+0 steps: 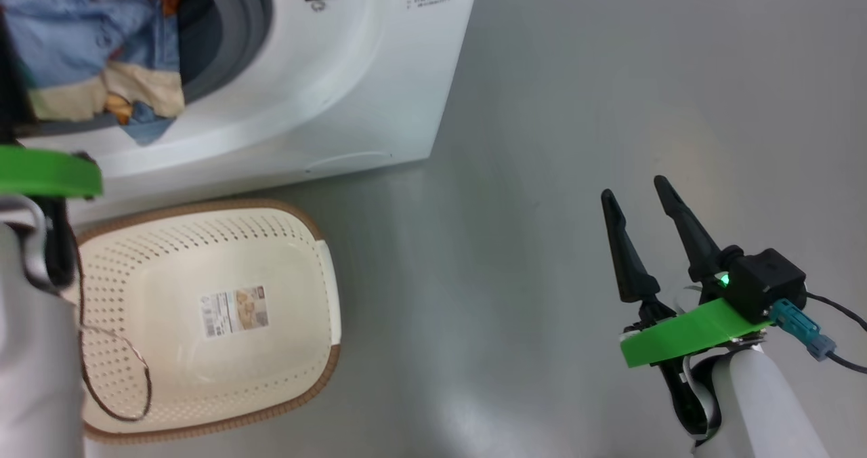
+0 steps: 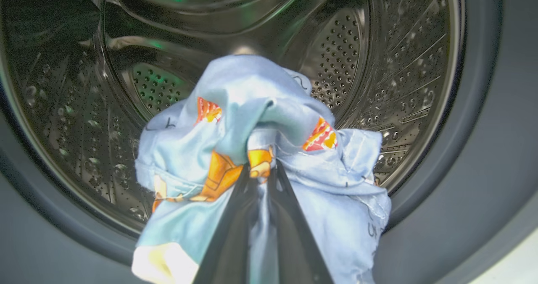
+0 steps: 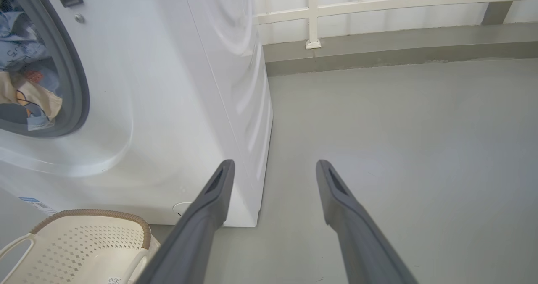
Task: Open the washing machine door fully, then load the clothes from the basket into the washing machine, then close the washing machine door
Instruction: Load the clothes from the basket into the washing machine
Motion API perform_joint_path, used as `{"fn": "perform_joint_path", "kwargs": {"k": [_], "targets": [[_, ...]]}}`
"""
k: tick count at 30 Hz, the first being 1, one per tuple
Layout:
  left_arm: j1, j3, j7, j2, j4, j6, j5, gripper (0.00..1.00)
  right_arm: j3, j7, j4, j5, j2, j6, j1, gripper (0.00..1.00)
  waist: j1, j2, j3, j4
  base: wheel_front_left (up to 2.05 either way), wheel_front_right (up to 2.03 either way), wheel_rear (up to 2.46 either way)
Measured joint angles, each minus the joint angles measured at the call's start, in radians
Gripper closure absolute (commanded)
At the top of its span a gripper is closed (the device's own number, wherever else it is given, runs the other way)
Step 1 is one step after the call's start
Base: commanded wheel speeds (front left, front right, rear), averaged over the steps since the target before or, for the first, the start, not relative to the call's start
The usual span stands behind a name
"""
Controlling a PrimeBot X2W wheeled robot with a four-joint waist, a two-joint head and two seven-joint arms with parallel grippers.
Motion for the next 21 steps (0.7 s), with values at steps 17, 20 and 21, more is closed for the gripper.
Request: {"fn": "perform_joint_path", "kwargs": {"k": [17, 20, 21], "targets": [[-0.404, -0.021, 0.093, 0.107, 0.298, -0.022, -0.032, 1.0, 0.041, 0.0, 0.002, 0.035, 0.0, 0.0, -0.042, 0.0, 0.0, 0.0, 0.17, -0.039, 0.0, 0.0, 0.0], [-0.461, -0.028, 0.154, 0.109, 0.354, -0.023, -0.062, 1.0, 0.055, 0.0, 0.003, 0.043, 0.0, 0.0, -0.061, 0.0, 0.0, 0.0, 0.196, -0.044, 0.0, 0.0, 0.0], [-0.476, -0.038, 0.165, 0.114, 0.364, -0.024, -0.064, 1.0, 0.056, 0.0, 0.002, 0.044, 0.0, 0.0, -0.067, 0.0, 0.0, 0.0, 0.204, -0.046, 0.0, 0.0, 0.0]]}}
